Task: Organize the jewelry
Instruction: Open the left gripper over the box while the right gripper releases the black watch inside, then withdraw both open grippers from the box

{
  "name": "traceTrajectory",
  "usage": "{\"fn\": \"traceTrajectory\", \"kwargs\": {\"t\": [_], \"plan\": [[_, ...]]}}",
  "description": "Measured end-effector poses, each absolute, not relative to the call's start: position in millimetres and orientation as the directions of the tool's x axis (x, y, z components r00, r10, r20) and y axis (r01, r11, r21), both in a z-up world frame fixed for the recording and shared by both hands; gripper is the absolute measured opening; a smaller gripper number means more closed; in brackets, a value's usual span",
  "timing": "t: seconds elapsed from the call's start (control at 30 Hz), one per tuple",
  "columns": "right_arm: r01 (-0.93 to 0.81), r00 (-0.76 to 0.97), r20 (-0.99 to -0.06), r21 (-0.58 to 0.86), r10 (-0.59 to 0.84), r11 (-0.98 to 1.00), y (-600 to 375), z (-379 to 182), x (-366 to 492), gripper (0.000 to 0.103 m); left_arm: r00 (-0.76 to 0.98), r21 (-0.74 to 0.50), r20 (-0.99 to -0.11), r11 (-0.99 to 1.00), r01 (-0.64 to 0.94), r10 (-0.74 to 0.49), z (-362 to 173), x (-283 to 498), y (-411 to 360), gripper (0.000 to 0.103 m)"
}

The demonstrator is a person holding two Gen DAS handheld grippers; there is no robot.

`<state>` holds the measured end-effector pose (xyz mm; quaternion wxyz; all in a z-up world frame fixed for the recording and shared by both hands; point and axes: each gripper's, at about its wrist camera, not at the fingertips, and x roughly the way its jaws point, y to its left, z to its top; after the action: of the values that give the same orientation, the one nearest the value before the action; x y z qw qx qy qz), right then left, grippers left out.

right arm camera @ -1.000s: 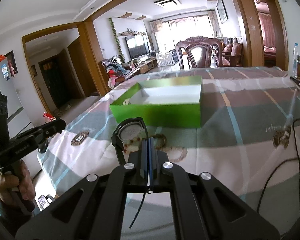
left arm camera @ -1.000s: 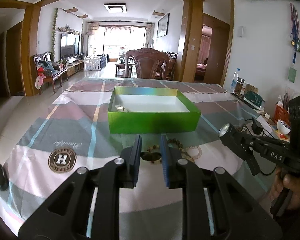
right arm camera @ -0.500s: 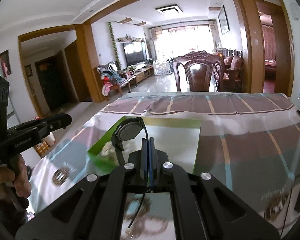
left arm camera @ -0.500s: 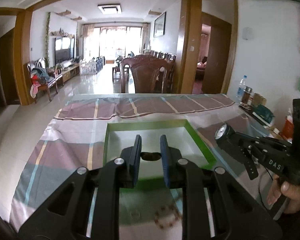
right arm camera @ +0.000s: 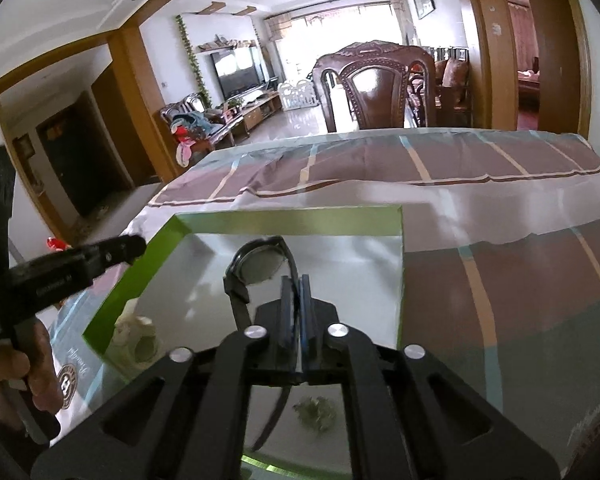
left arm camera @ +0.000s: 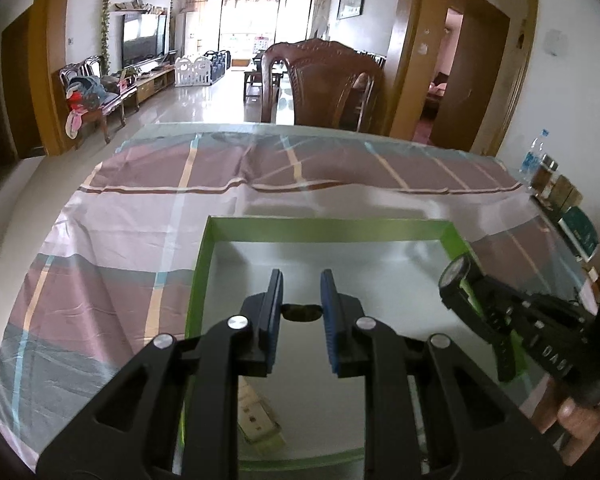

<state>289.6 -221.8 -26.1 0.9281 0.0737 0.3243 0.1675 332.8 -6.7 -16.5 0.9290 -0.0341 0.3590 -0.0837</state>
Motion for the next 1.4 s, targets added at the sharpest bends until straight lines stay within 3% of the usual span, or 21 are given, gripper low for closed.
{"fn": "traceTrajectory", "kwargs": {"t": [0.03,0.07,0.1,0.2,0.3,0.4,0.53,0.73,0.9,1.4], "plan": [[-0.253,0.738,-0.575,0.249,0.353,0.935,-224.3,-24.9,291.5,0.031,0.730,-0.119,-0.661,0.984,0.129,-0.175,-18.5,332.3,-5.8,0.057],[-0.228,0.752,-0.566,0.258,0.339,0.939,-228.7,-20.4,287.4,0.051,0.738,-0.112,-0.654,0.987,0.119,-0.163,-17.9,329.1,-4.4,0.072],[-0.218,0.767,-0.548,0.268,0.335,0.938,-232.6,-14.9,280.3,0.055,0.770,-0.105,-0.621,0.989,0.103,-0.146,-11.6,317.9,-1.2,0.082],[-0.247,0.822,-0.444,0.286,0.357,0.926,-247.7,16.1,238.7,0.060,0.832,-0.104,-0.533,0.988,0.114,-0.152,15.8,276.9,8.6,0.089],[-0.266,0.883,-0.309,0.293,0.354,0.919,-266.0,47.8,172.0,0.072,0.902,-0.120,-0.403,0.986,0.115,-0.154,45.3,217.4,23.5,0.099],[-0.274,0.913,-0.227,0.279,0.340,0.921,-276.1,62.4,114.0,0.080,0.951,-0.159,-0.270,0.981,0.111,-0.151,60.2,139.9,42.3,0.099],[-0.266,0.921,-0.228,0.222,0.316,0.938,-273.5,52.3,51.0,0.081,0.964,-0.182,-0.233,0.980,0.084,-0.126,46.1,75.7,51.3,0.099],[-0.261,0.895,-0.316,0.204,0.316,0.944,-262.9,12.7,3.9,0.081,0.950,-0.180,-0.298,0.983,0.035,-0.088,5.0,21.9,45.3,0.099],[-0.282,0.865,-0.375,0.185,0.333,0.941,-250.1,-13.3,-14.7,0.081,0.924,-0.184,-0.357,0.980,0.070,-0.133,-19.9,7.1,29.4,0.099],[-0.290,0.855,-0.393,0.177,0.337,0.941,-241.2,-22.5,-28.8,0.081,0.906,-0.169,-0.396,0.982,0.087,-0.149,-31.4,-6.4,22.0,0.099]]}}
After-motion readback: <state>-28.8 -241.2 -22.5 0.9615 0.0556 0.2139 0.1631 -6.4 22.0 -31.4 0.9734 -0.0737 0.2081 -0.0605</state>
